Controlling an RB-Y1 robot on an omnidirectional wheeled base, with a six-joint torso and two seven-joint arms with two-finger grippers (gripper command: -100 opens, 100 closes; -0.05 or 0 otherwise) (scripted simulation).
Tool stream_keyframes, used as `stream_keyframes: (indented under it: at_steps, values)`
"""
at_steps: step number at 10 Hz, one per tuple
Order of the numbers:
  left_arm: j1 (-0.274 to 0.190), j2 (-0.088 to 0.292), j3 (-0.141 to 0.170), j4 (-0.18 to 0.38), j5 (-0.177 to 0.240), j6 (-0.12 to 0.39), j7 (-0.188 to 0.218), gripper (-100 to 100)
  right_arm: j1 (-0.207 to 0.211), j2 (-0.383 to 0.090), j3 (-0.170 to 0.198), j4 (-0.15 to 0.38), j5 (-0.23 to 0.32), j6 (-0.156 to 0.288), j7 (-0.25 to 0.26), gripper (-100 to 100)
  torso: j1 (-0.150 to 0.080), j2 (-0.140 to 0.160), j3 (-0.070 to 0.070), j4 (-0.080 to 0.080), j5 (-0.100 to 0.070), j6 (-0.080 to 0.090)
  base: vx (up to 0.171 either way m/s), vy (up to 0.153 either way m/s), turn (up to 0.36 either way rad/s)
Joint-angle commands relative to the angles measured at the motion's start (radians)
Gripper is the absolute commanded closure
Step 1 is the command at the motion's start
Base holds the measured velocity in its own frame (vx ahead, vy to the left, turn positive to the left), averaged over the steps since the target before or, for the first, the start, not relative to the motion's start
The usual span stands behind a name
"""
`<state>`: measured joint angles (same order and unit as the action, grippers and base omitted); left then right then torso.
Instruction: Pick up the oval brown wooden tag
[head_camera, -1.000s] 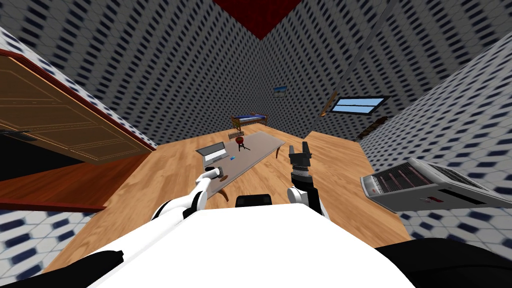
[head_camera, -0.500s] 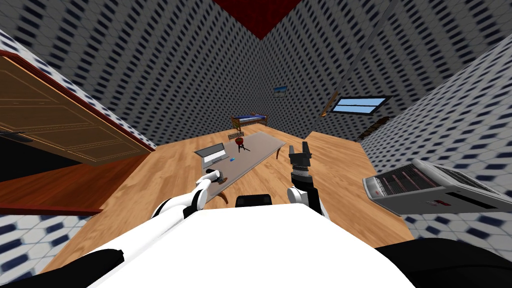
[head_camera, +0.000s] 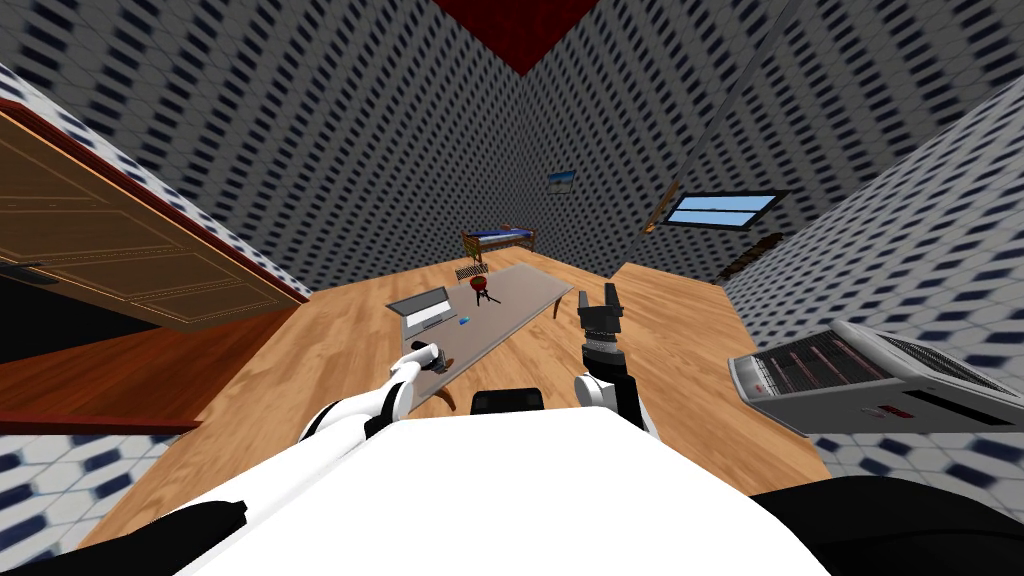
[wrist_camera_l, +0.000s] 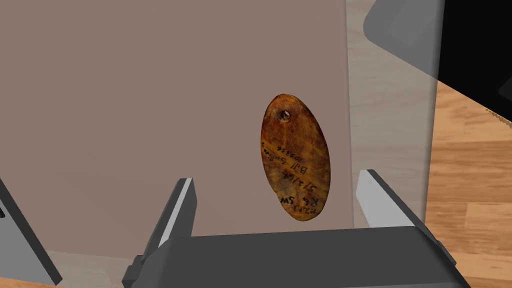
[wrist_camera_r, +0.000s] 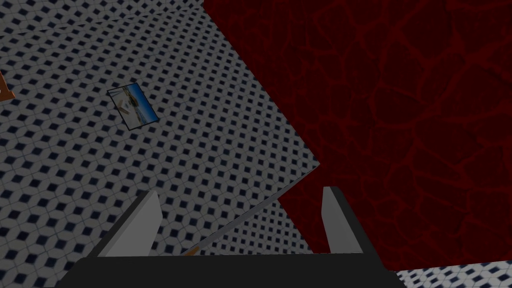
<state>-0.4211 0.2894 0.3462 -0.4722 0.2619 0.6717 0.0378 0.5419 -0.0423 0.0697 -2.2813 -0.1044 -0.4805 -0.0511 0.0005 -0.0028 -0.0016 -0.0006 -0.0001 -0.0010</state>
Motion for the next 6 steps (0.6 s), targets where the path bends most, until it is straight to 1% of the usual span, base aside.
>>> stream_keyframes:
  at_steps: [1, 4, 5, 6]
  values:
    - [-0.024, 0.009, 0.002, 0.047, 0.005, -0.006, -0.004, -100, 0.0, 0.0, 0.0, 0.0, 0.0, 0.0, 0.0, 0, 0.0, 0.0, 0.0, 0.0, 0.0, 0.0, 0.035, 0.001, 0.001]
    - [-0.034, 0.019, 0.001, 0.115, 0.005, 0.033, 0.003, -100, 0.0, 0.0, 0.0, 0.0, 0.0, 0.0, 0.0, 0, 0.0, 0.0, 0.0, 0.0, 0.0, 0.0, 0.052, 0.003, 0.007]
    - [-0.034, 0.019, 0.001, 0.14, 0.005, 0.032, 0.003, -100, 0.0, 0.0, 0.0, 0.0, 0.0, 0.0, 0.0, 0, 0.0, -0.001, 0.0, 0.0, 0.0, 0.0, 0.05, 0.007, 0.004]
    - [-0.077, 0.019, 0.001, 0.275, 0.005, -0.011, 0.003, -100, 0.0, 0.0, 0.0, 0.0, 0.0, 0.0, 0.0, 0, 0.0, 0.0, 0.0, 0.0, 0.0, 0.0, 0.02, 0.003, -0.006]
